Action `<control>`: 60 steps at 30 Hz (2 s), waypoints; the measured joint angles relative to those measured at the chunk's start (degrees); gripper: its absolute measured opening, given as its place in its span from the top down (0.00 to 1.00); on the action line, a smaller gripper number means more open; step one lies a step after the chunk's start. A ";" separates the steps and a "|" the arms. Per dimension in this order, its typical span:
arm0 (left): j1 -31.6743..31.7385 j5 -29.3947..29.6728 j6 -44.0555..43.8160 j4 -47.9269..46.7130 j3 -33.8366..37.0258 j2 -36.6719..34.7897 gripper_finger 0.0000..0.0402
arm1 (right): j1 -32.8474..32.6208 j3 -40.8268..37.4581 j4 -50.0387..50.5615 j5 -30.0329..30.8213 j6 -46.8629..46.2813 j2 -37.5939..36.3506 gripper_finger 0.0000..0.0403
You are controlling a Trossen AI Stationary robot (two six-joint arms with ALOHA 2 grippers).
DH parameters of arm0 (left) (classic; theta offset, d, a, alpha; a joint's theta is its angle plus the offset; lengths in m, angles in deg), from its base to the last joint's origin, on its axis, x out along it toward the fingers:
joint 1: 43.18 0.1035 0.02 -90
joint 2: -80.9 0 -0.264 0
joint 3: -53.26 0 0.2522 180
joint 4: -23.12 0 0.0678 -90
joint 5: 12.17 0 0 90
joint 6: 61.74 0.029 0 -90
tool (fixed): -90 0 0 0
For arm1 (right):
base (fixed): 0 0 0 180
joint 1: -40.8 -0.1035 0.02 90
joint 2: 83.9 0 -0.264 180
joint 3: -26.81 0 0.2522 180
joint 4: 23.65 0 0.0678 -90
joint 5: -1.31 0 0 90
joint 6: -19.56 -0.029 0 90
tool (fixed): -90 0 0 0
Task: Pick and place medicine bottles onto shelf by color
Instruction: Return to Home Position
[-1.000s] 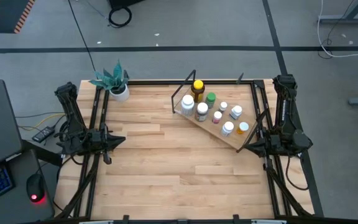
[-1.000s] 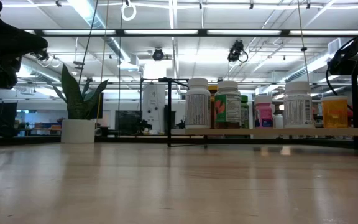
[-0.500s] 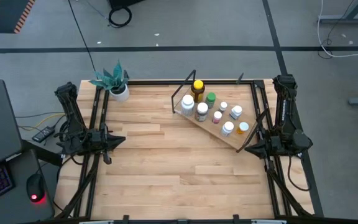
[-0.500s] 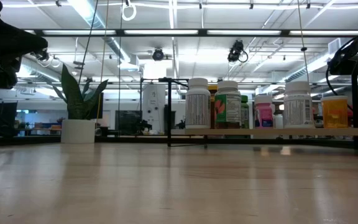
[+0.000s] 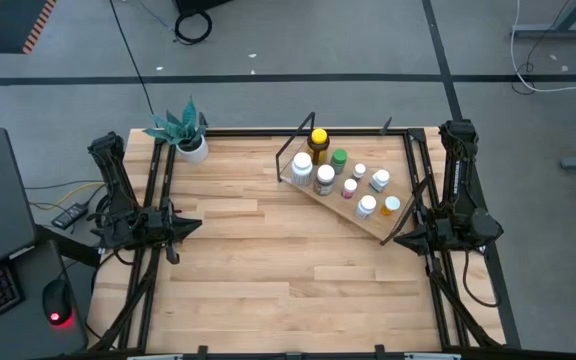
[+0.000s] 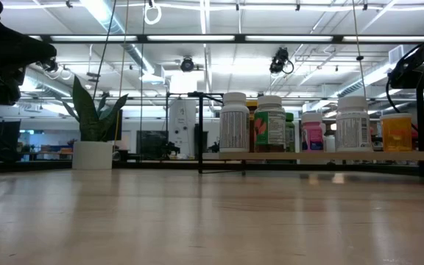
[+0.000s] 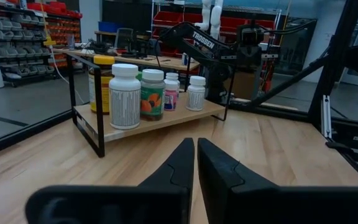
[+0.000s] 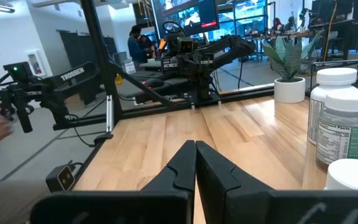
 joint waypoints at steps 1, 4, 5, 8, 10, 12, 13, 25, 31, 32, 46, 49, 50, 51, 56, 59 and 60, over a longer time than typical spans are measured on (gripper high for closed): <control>0.00 0.01 0.00 0.00 0.00 0.00 0.93 | 0.00 0.00 0.00 0.00 0.00 0.00 0.96; 0.00 0.02 0.00 0.00 0.00 0.00 0.91 | 0.00 0.00 0.00 0.00 0.00 0.00 0.96; 0.00 0.00 0.00 0.00 0.00 0.00 0.91 | 0.00 0.00 0.00 0.00 -0.01 0.00 0.96; 0.00 0.00 0.00 0.00 0.00 0.00 0.91 | 0.00 0.00 0.00 0.00 -0.02 0.00 0.96; 0.00 0.02 0.00 0.00 0.00 0.00 0.92 | 0.00 0.00 0.00 0.00 0.00 0.00 0.96; 0.00 0.01 0.00 0.00 0.00 0.00 0.93 | 0.00 0.00 0.00 0.00 -0.02 0.00 0.96; 0.00 0.00 0.00 0.00 0.00 0.00 0.93 | 0.00 0.00 0.00 0.00 -0.02 0.00 0.96; 0.00 0.00 0.00 0.00 0.00 0.00 0.91 | 0.00 0.00 0.00 0.00 0.00 0.00 0.96; 0.00 0.00 0.00 0.00 0.00 0.00 0.92 | 0.00 0.00 0.00 0.00 -0.02 0.00 0.96; 0.00 0.00 0.00 0.00 0.00 0.00 0.93 | 0.00 0.00 0.00 0.00 -0.02 0.00 0.96; 0.00 0.00 -0.01 0.00 0.00 0.00 0.91 | 0.00 0.00 0.00 0.02 -0.02 0.02 0.96; 0.00 0.00 0.00 0.00 0.00 0.00 0.92 | 0.00 -0.01 0.00 0.02 -0.02 0.00 0.96; -0.01 0.00 -0.01 0.00 0.00 0.00 0.92 | 0.00 0.00 0.00 0.02 -0.02 0.00 0.96; -0.02 0.00 0.00 0.00 0.00 0.00 0.93 | 0.00 0.00 0.00 0.02 -0.02 0.00 0.96; 0.00 0.00 -0.01 0.00 0.00 0.00 0.94 | 0.00 0.00 0.00 0.02 -0.02 0.02 0.96; -0.02 0.00 0.00 0.00 0.00 0.00 0.93 | 0.00 0.00 0.00 0.02 -0.02 0.00 0.96; 0.00 0.00 -0.02 0.00 0.00 0.00 0.93 | 0.00 0.00 0.00 0.02 -0.02 0.00 0.96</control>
